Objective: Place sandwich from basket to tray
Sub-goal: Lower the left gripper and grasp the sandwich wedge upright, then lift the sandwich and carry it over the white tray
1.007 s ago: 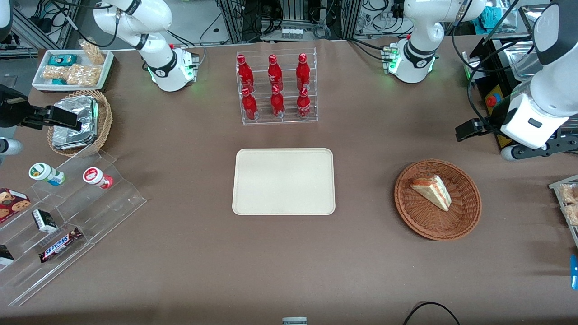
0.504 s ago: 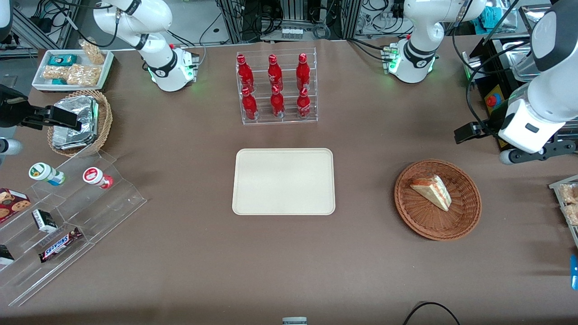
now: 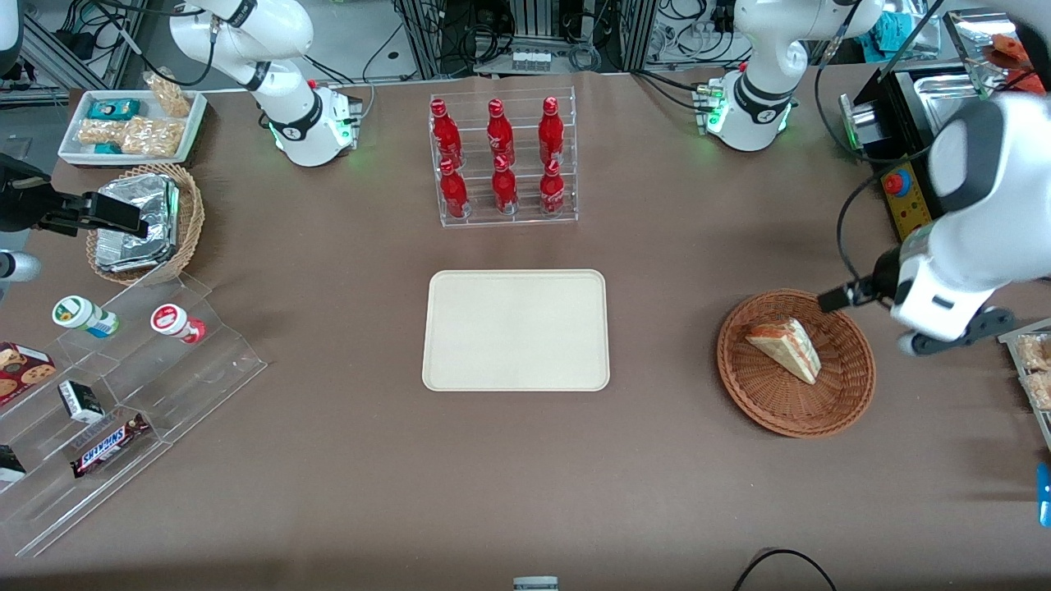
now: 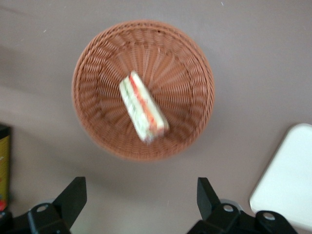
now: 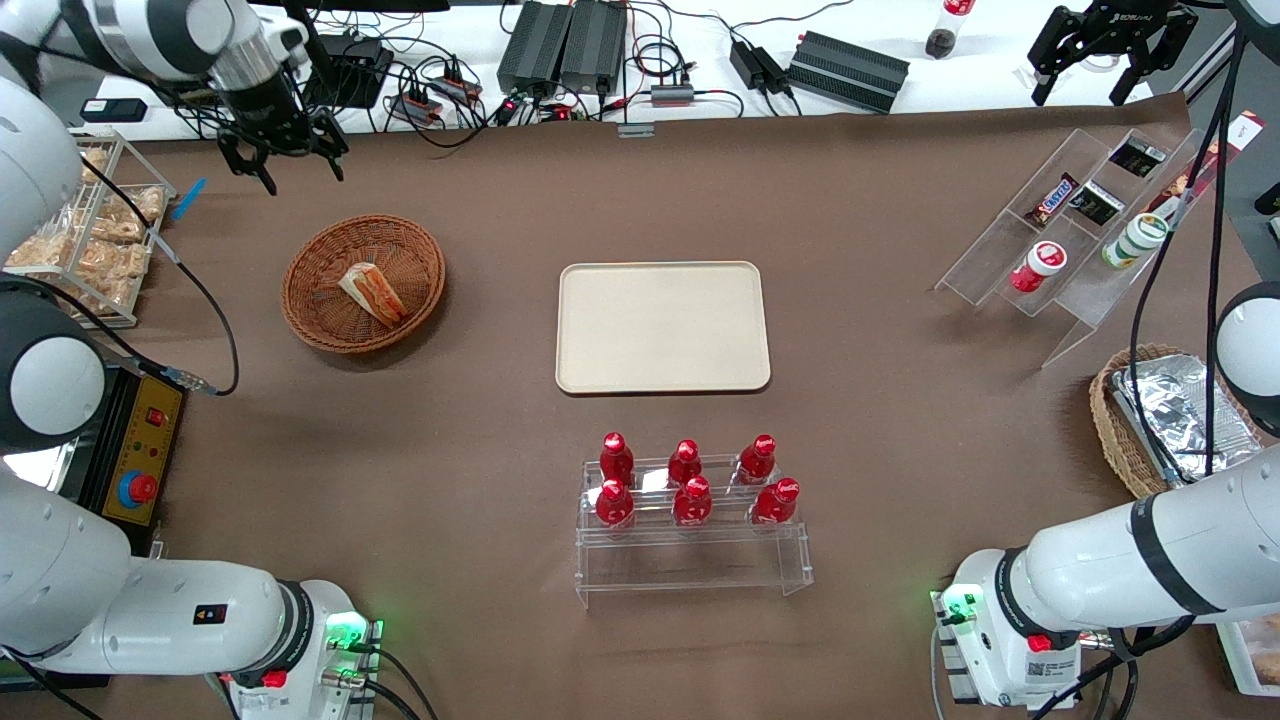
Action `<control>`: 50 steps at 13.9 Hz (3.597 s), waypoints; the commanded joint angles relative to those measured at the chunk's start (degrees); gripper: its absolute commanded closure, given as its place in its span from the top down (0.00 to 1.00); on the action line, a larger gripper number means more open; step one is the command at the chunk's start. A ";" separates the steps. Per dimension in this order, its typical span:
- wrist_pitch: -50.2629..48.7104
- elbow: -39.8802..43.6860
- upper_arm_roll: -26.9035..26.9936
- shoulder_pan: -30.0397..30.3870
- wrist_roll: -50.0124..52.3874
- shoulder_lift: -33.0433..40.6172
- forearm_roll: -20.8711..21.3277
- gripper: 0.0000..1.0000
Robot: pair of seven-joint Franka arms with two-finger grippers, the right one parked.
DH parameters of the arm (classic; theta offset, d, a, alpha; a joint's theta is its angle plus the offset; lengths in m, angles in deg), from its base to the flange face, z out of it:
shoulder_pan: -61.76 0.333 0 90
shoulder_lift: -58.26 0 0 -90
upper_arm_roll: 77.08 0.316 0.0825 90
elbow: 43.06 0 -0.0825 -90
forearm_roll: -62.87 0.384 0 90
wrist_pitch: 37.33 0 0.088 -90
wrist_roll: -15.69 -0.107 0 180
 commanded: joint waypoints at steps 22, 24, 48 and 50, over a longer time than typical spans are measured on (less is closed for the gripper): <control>36.87 -21.91 -0.04 0.12 28.60 -8.96 0.41 0.24; 36.78 -21.73 -0.13 0.12 28.34 -8.35 0.41 0.20; 19.29 12.45 -33.09 -16.48 34.40 -32.33 24.66 0.24; 19.29 13.60 -33.09 -17.37 35.71 -33.74 25.54 0.24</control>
